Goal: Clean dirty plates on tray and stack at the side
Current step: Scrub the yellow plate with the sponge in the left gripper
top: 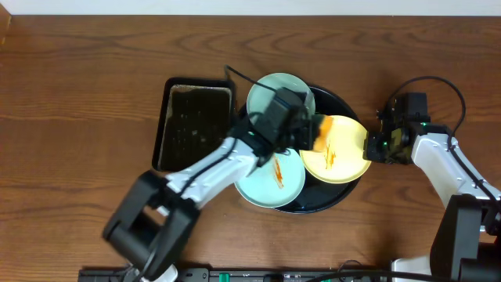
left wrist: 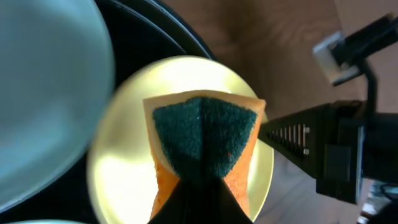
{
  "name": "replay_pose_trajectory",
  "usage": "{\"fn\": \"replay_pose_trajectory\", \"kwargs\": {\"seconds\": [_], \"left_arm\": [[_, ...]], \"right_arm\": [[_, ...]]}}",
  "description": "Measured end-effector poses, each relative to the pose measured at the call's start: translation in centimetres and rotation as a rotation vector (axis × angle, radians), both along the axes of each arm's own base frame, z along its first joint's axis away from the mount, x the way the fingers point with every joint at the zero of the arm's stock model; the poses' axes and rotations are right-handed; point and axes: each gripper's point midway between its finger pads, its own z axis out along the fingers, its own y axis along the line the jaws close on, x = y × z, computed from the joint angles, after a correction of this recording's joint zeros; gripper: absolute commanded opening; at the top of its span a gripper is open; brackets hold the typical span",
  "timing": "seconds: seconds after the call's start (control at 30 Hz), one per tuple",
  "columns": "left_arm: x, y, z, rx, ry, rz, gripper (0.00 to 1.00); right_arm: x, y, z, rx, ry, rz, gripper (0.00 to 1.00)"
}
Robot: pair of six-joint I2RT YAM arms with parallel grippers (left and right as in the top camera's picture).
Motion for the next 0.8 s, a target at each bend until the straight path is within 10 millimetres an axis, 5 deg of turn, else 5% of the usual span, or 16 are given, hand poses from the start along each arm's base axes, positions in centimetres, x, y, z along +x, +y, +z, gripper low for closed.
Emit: {"fn": "replay_pose_trajectory", "kwargs": {"seconds": [0.23, 0.47, 0.8], "left_arm": [[-1.4, -3.9, -2.1, -0.092, 0.109, 0.038, 0.07], [-3.0, -5.0, -5.1, -0.079, 0.223, 0.066, 0.07], [-4.6, -6.6, -5.4, -0.096, 0.247, 0.047, 0.07]], "right_arm": [[0.0, 0.0, 0.0, 0.0, 0.001, 0.0, 0.01], [0.0, 0.0, 0.0, 0.0, 0.002, 0.0, 0.01], [0.0, 0.0, 0.0, 0.0, 0.002, 0.0, 0.01]]}}
